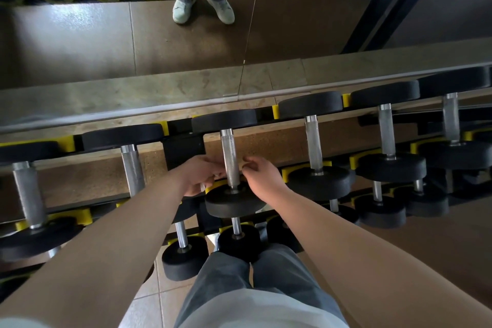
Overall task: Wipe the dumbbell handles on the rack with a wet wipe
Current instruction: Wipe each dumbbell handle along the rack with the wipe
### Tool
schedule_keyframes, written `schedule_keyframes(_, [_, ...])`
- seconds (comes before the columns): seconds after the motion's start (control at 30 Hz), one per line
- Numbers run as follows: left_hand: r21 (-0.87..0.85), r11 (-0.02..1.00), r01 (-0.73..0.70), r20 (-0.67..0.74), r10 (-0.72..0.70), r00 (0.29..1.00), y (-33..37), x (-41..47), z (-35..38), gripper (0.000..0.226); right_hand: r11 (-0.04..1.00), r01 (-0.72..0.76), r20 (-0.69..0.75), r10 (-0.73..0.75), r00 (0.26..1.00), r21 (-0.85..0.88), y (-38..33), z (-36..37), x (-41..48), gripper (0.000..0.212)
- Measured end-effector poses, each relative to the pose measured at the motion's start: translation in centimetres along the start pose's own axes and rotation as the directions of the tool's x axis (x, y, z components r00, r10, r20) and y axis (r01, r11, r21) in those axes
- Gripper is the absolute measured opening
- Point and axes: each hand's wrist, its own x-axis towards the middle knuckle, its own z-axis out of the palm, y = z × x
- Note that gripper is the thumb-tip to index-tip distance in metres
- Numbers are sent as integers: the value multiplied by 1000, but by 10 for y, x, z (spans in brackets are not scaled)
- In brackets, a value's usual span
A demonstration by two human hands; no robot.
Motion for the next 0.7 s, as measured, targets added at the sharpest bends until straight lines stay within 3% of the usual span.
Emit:
schedule_keyframes(0.1, [213,976,43,52,-56,997,-6,3,-1,20,999,-15,32,16,999,-40,-1,-4,4,40])
schedule_keyframes(0.23, [297,953,58,52,-77,996,2,-2,0,17,998,-19,49,22,999,-57,1,-4,4,34])
schedule_keyframes(0.37, [-8,998,-68,-162,66,985,26,7,2,25,999,-19,59,22,998,-51,2,-5,3,29])
schedule_keyframes(0.43, [-66,988,-143,-258,122,959,31,13,3,28,999,-27,64,29,997,-44,3,-4,3,28])
schedule_keyframes(0.53, [126,983,-131,-221,157,963,25,5,7,42,999,-31,65,33,997,-31,4,-4,4,26])
schedule_keyframes(0.63, [487,873,-19,-51,50,997,10,-5,15,32,999,-34,51,35,998,-21,4,-3,3,28])
schedule_keyframes(0.7, [546,838,8,-27,9,1000,6,-5,18,29,999,-32,47,34,998,-34,4,-3,4,29])
